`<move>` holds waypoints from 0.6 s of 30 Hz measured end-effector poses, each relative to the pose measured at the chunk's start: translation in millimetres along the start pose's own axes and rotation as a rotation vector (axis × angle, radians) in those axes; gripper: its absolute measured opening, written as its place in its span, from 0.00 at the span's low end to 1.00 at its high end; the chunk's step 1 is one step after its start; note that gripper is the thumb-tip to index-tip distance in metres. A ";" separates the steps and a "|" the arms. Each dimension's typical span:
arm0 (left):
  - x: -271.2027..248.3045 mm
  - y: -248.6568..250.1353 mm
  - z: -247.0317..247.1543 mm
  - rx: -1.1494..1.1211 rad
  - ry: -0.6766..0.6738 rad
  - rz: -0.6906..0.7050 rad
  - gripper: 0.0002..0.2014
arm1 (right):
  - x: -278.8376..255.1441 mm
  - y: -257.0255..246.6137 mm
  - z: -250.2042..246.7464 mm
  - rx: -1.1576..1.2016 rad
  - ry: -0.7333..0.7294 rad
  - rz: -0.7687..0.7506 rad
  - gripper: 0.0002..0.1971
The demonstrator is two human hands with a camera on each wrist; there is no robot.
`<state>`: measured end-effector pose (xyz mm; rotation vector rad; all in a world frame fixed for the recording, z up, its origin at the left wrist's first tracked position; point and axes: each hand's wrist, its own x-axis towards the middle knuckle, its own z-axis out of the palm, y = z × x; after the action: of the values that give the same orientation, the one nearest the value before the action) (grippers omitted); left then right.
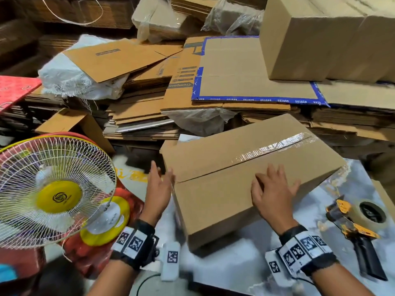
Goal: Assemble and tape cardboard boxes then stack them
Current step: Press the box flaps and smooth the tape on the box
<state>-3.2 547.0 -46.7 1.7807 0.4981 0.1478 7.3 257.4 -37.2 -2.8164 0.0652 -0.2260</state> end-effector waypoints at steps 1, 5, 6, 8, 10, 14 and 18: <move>19.0 5.6 -5.0 0.024 0.055 0.011 0.33 | -4.7 2.1 1.3 -0.010 0.009 0.068 0.21; 73.9 22.8 -7.5 0.040 0.040 0.054 0.28 | -33.7 -2.9 -5.5 0.299 -0.003 0.402 0.39; 77.3 22.1 -3.8 0.089 0.009 0.069 0.27 | -40.1 -4.2 -7.8 0.435 -0.011 0.453 0.41; 73.5 17.6 2.1 0.158 -0.016 0.140 0.23 | -46.4 -2.2 -8.0 0.609 -0.033 0.482 0.41; 60.7 10.8 4.3 0.170 -0.043 0.201 0.22 | -43.1 3.4 -8.6 0.658 -0.025 0.477 0.38; 22.2 7.4 5.3 0.496 -0.307 0.343 0.31 | -26.2 42.2 -16.7 0.698 0.125 0.511 0.31; -19.5 13.9 31.2 0.738 -0.333 0.334 0.34 | -42.1 95.9 -21.2 0.908 0.026 0.577 0.28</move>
<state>-6.2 508.6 -38.9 2.5436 -0.0097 -0.1228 -39.6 162.8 -53.6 -1.7985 0.6026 -0.1092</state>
